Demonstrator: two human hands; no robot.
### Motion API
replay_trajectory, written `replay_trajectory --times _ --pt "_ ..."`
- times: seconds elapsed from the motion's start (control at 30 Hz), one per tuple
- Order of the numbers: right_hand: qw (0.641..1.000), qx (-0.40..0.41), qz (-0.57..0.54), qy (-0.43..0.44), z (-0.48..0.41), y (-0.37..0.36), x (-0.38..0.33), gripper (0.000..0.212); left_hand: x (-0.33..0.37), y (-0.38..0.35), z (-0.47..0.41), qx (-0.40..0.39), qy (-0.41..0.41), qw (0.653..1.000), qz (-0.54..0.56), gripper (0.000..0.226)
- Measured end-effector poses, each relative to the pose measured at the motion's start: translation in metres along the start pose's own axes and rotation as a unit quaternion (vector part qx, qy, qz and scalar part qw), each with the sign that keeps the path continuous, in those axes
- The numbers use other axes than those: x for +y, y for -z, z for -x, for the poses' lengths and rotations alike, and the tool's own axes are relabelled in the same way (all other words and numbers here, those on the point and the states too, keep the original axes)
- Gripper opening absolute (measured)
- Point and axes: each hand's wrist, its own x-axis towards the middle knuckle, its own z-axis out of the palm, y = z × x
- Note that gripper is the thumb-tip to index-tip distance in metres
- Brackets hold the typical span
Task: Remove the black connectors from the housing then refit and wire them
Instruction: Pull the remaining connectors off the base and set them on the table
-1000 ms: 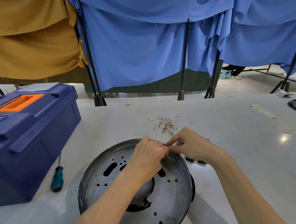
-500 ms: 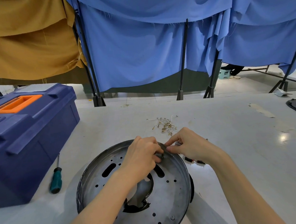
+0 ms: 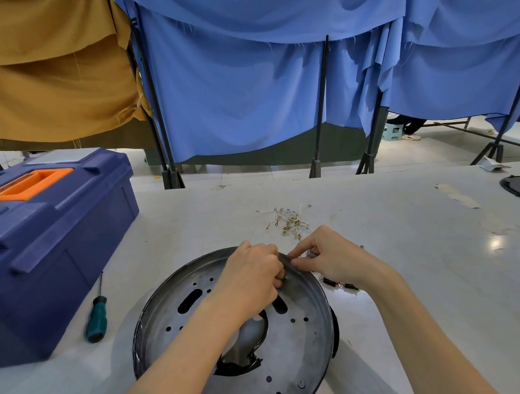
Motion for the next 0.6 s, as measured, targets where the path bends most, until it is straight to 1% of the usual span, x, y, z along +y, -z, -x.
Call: replay_trajectory --times 0.17,0.3,0.53,0.6 --pt "1.000 -0.002 0.003 0.004 0.000 0.000 0.000 0.015 0.003 0.007 -0.002 -0.028 -0.002 0.999 -0.015 0.022" --pt "1.000 0.004 0.006 0.006 0.001 -0.001 0.000 0.016 0.005 0.005 -0.001 -0.038 -0.017 0.998 -0.039 0.024" --pt "1.000 0.010 -0.006 -0.001 0.000 -0.002 0.001 0.013 -0.006 0.004 -0.001 -0.058 0.029 0.995 0.074 0.021" --pt "1.000 0.010 -0.010 0.001 0.000 -0.002 0.001 0.013 -0.008 0.004 -0.001 -0.056 0.042 0.992 0.101 0.023"
